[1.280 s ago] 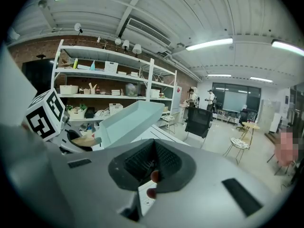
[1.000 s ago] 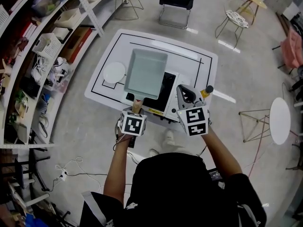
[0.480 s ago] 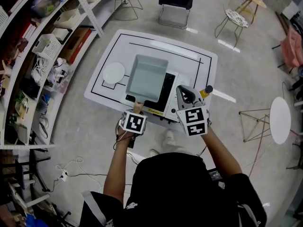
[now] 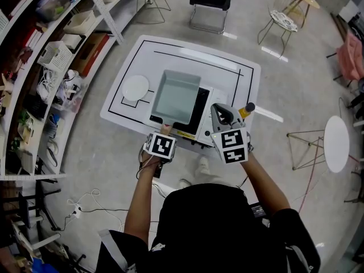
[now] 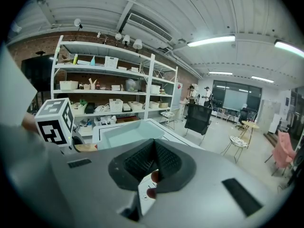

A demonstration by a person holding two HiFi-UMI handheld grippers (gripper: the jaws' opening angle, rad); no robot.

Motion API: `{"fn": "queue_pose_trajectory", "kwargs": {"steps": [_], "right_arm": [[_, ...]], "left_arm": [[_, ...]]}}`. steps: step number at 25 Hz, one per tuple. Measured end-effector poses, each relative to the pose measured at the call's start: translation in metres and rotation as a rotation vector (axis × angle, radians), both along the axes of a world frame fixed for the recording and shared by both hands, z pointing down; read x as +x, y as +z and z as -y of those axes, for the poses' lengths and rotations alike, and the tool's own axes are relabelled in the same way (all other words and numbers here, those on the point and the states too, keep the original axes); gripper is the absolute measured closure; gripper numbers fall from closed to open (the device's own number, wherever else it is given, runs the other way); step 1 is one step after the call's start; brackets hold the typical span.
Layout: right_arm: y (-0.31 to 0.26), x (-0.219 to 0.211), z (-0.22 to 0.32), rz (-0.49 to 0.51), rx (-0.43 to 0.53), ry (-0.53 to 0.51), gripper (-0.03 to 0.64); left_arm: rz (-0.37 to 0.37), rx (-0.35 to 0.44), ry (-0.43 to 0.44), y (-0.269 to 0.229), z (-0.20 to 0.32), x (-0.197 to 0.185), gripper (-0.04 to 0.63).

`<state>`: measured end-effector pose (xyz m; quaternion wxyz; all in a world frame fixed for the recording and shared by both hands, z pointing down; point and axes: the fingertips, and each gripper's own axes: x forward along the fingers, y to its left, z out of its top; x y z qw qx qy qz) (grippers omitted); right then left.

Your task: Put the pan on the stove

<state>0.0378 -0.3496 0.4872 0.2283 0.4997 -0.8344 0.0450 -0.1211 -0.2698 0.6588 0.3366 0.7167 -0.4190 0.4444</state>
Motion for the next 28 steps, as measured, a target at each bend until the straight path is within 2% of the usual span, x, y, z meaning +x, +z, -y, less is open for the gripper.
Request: {"fn": "queue_pose_trajectory", "kwargs": {"steps": [22,28], "right_arm": [[0.014,0.0,0.002,-0.01,-0.032,0.002,0.615],[0.017,0.001,0.001,-0.011,-0.041,0.006,0.615]], "left_arm": [[0.07,-0.056,0.03,0.014,-0.003,-0.005,0.531],[0.058,-0.072,0.024,0.013,-0.002,-0.003,0.531]]}}
